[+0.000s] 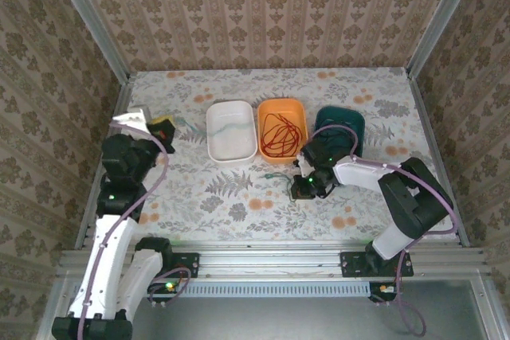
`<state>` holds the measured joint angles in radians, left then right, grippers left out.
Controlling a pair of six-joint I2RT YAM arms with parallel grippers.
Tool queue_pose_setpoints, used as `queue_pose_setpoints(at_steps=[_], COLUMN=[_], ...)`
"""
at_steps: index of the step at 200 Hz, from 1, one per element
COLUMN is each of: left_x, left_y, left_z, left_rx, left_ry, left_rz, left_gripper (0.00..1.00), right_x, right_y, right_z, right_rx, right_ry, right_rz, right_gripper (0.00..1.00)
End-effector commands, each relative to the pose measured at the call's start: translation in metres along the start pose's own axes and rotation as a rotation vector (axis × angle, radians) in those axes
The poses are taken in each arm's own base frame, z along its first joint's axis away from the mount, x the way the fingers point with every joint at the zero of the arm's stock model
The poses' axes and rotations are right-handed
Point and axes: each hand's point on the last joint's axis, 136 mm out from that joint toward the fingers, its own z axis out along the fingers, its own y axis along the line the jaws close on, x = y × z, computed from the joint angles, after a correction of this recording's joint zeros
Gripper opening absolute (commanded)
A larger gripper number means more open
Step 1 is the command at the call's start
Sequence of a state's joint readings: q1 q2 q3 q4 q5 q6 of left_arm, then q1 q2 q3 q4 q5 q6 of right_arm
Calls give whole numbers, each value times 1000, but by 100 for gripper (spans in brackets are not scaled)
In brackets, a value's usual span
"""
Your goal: Untangle the cables
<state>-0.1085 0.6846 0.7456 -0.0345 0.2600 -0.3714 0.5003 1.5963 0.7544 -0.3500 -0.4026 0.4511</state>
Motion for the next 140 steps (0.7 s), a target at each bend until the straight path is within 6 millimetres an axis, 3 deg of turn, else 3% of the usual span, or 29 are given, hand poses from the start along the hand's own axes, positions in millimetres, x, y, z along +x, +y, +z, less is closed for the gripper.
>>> queue_pose_setpoints(at_steps=[1, 39, 75, 140], left_x=[-38, -39, -20, 17], left_y=[-28, -36, -10, 32], left_z=[-13, -5, 17, 39], left_rx=[120, 167, 52, -317], left_ry=[-95, -51, 0, 148], left_rz=[25, 10, -82, 130], left_gripper=[0, 0, 0, 0], right_x=[12, 10, 3, -3], right_y=[-29, -26, -12, 11], right_z=[-6, -10, -14, -29], right_rx=[108, 71, 13, -12], right_ry=[9, -8, -22, -65], right_rz=[90, 93, 70, 8], right_gripper=[0, 0, 1, 2])
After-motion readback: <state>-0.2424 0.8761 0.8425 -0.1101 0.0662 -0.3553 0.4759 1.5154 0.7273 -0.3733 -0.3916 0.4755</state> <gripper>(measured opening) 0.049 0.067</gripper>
